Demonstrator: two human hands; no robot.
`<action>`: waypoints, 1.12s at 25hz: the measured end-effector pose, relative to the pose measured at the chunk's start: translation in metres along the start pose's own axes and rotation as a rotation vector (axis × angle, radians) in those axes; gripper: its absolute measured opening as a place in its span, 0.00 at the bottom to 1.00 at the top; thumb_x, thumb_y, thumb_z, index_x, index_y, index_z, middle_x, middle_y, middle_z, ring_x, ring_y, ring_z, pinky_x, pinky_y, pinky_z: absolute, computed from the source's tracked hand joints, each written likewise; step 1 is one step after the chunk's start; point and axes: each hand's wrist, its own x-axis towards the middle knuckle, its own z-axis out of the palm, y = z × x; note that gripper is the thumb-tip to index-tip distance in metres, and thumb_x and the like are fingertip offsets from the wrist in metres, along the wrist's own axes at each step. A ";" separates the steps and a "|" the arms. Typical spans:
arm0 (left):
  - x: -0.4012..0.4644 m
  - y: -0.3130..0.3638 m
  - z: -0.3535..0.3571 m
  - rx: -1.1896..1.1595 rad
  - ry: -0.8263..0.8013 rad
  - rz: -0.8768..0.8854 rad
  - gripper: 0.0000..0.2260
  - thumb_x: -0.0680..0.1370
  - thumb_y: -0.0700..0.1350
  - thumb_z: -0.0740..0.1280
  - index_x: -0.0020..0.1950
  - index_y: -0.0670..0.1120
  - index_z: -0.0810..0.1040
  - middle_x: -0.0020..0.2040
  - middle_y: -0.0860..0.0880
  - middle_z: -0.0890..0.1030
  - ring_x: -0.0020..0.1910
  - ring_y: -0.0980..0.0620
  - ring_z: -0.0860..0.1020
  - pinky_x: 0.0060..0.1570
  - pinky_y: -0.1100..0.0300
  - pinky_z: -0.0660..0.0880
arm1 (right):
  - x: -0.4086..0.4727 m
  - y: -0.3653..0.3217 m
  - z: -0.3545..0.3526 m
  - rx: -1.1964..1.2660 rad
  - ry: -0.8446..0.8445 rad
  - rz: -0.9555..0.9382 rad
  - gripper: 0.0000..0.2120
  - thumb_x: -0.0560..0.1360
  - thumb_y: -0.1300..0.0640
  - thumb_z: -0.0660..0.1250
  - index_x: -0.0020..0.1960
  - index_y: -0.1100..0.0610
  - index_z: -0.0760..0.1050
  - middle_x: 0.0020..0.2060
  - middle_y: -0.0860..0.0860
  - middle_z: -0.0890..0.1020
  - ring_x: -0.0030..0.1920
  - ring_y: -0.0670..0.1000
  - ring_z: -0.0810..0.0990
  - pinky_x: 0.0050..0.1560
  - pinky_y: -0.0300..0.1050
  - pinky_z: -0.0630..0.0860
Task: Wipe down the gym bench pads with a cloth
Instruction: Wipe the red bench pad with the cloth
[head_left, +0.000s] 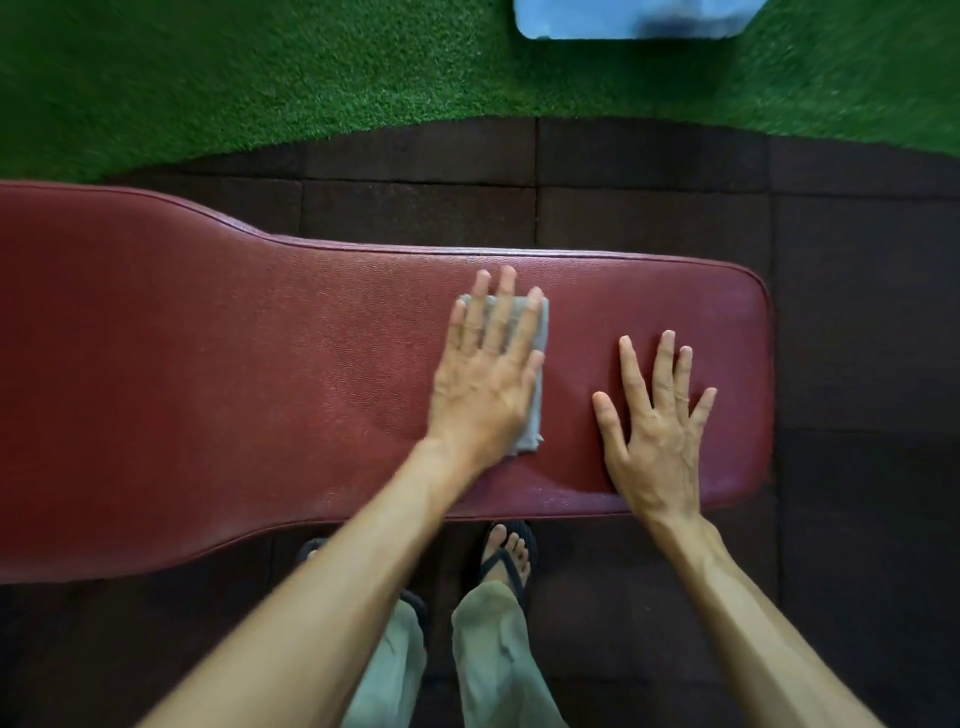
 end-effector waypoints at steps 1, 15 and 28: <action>-0.011 0.014 0.005 -0.026 -0.025 0.029 0.26 0.84 0.50 0.49 0.81 0.46 0.49 0.82 0.41 0.47 0.81 0.41 0.46 0.80 0.45 0.48 | -0.002 0.008 -0.003 -0.002 -0.003 0.002 0.30 0.80 0.39 0.49 0.80 0.44 0.49 0.81 0.51 0.43 0.81 0.54 0.39 0.76 0.68 0.42; -0.015 -0.045 -0.009 0.083 0.004 -0.144 0.27 0.83 0.56 0.50 0.81 0.49 0.51 0.82 0.44 0.48 0.81 0.46 0.46 0.80 0.44 0.46 | -0.046 -0.095 0.039 0.068 0.043 0.092 0.31 0.83 0.43 0.46 0.81 0.54 0.43 0.81 0.55 0.41 0.80 0.56 0.38 0.79 0.56 0.40; -0.013 -0.045 -0.010 0.123 -0.006 -0.139 0.30 0.82 0.60 0.49 0.81 0.49 0.50 0.82 0.44 0.48 0.81 0.45 0.46 0.79 0.43 0.46 | 0.040 -0.063 0.008 -0.012 0.052 -0.047 0.36 0.81 0.40 0.52 0.81 0.57 0.45 0.81 0.57 0.44 0.80 0.60 0.41 0.80 0.59 0.42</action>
